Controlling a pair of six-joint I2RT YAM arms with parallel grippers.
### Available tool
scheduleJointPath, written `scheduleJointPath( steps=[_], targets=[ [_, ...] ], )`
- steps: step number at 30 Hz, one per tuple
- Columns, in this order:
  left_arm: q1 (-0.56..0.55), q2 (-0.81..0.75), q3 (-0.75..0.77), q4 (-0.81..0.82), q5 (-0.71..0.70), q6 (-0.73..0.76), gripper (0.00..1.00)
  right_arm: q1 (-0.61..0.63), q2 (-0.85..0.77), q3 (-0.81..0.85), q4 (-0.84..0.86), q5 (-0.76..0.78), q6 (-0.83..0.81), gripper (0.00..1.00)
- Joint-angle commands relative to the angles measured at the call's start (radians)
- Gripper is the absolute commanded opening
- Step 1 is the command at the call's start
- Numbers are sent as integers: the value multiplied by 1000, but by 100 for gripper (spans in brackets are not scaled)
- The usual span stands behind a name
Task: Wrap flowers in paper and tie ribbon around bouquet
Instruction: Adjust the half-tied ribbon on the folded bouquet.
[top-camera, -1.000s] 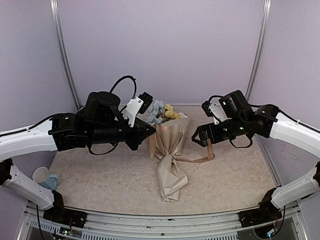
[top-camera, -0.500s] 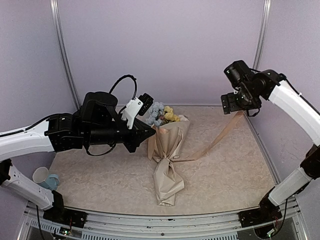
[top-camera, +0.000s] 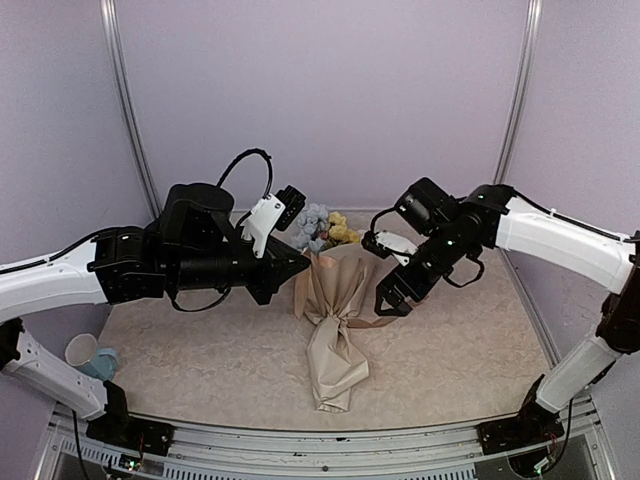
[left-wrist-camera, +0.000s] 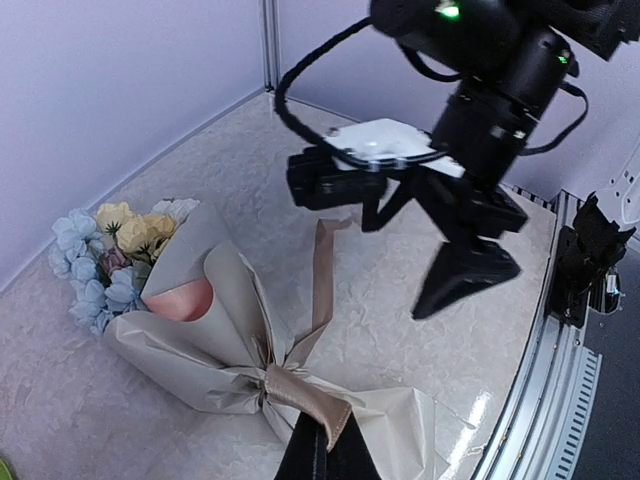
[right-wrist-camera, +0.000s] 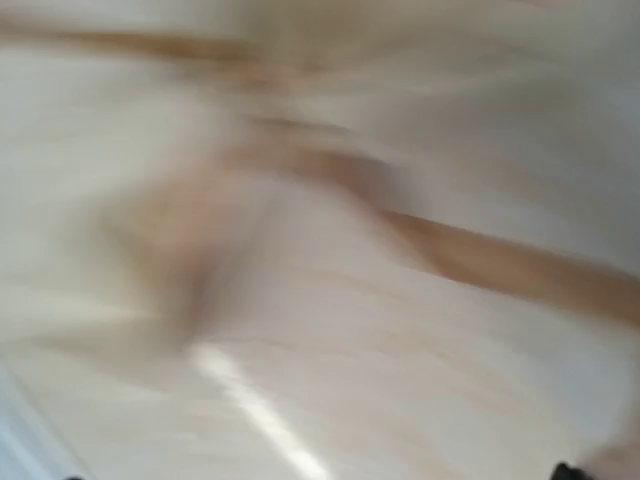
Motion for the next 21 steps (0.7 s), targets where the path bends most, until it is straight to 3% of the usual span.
scheduleJointPath(
  steps=[1, 3, 8, 12, 14, 18, 21],
  targets=[
    [-8, -31, -3, 15, -16, 8, 0, 6, -272, -157, 357, -361, -138, 100],
    [-8, -33, -12, 22, -15, 5, 0, -30, -297, -220, 429, -262, -67, 100],
    [-8, -23, -17, 35, -7, 14, 0, 1, -250, -338, 669, -344, 15, 80],
    [-8, -16, -11, 43, -8, 19, 0, 32, -99, -295, 485, -124, 43, 90],
    [-7, -14, -20, 60, -5, 27, 0, 31, -58, -340, 485, -203, 85, 92],
    [13, 16, -52, 70, -12, 27, 0, 35, -97, -536, 763, -425, 232, 89],
    [110, 55, -55, -43, -104, -80, 0, 35, -150, -632, 859, -452, 315, 89]
  ],
)
